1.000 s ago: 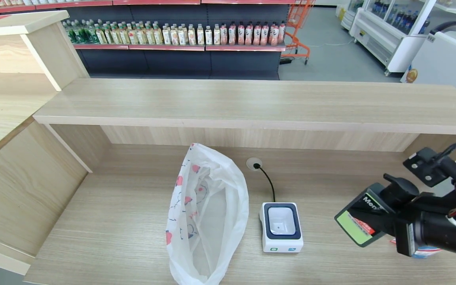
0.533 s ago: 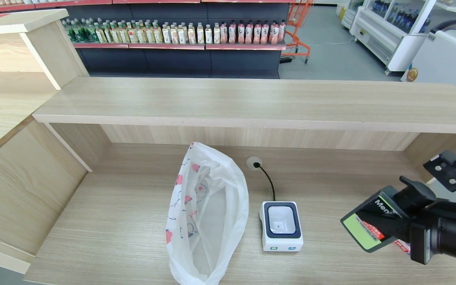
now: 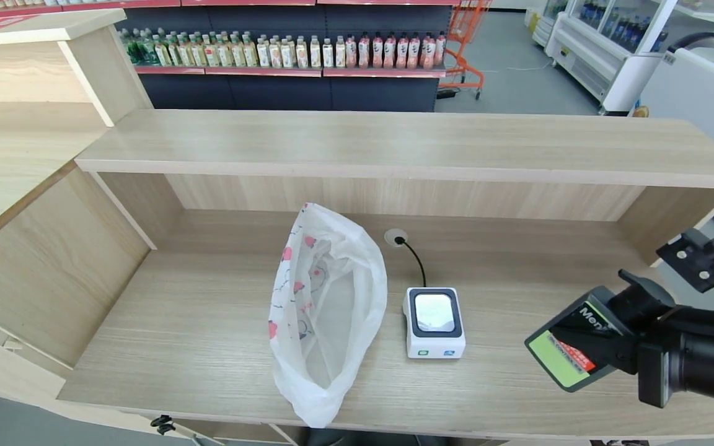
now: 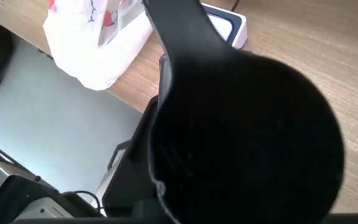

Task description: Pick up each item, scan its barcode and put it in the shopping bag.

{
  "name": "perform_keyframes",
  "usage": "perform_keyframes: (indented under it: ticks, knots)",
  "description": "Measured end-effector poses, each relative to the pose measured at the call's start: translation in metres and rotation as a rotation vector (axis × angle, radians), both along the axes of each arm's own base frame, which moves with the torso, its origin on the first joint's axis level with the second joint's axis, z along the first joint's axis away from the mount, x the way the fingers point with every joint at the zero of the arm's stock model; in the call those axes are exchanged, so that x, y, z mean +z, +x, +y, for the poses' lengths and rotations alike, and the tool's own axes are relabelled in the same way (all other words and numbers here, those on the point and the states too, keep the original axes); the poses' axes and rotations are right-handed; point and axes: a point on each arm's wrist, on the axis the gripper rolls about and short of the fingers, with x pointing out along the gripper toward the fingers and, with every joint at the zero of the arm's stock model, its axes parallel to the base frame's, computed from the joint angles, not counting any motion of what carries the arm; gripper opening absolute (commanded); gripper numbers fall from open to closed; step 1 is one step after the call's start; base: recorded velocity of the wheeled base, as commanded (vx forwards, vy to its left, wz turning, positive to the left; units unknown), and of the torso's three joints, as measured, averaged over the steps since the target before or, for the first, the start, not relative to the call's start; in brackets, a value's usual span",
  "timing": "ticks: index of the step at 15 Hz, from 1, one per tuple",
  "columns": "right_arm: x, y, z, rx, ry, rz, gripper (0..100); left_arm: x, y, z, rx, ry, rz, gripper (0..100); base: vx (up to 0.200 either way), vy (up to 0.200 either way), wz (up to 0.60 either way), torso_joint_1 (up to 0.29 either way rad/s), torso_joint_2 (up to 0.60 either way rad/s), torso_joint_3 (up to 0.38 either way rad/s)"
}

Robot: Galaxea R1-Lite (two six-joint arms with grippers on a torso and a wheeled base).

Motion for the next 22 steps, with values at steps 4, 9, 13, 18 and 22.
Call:
perform_keyframes:
  ticks: [4,9,13,18,22]
  knots:
    - [0.001,0.01,0.004,0.018,0.014,0.02,0,0.0,0.0,0.0,-0.001,-0.001,0.0,100,0.0,0.2,0.0,0.013,0.01,0.0]
    - [-0.006,0.036,0.015,0.022,0.003,0.054,0,0.0,0.0,0.0,0.0,0.001,0.0,100,0.0,0.04,0.0,-0.003,0.0,0.002]
    - [-0.016,0.082,0.042,0.064,0.018,-0.035,0,0.0,0.0,0.0,0.0,0.001,0.0,100,0.0,0.0,0.0,0.0,0.0,0.0]
    - [-0.053,0.121,0.089,0.182,-0.03,-0.11,0,0.0,0.0,0.0,0.0,0.001,0.0,100,0.0,0.0,0.0,0.0,0.0,0.0]
    - [-0.08,0.145,0.119,0.24,-0.063,-0.13,0,0.0,0.0,0.0,0.0,0.001,0.0,100,0.0,0.0,0.0,0.0,0.0,0.0]
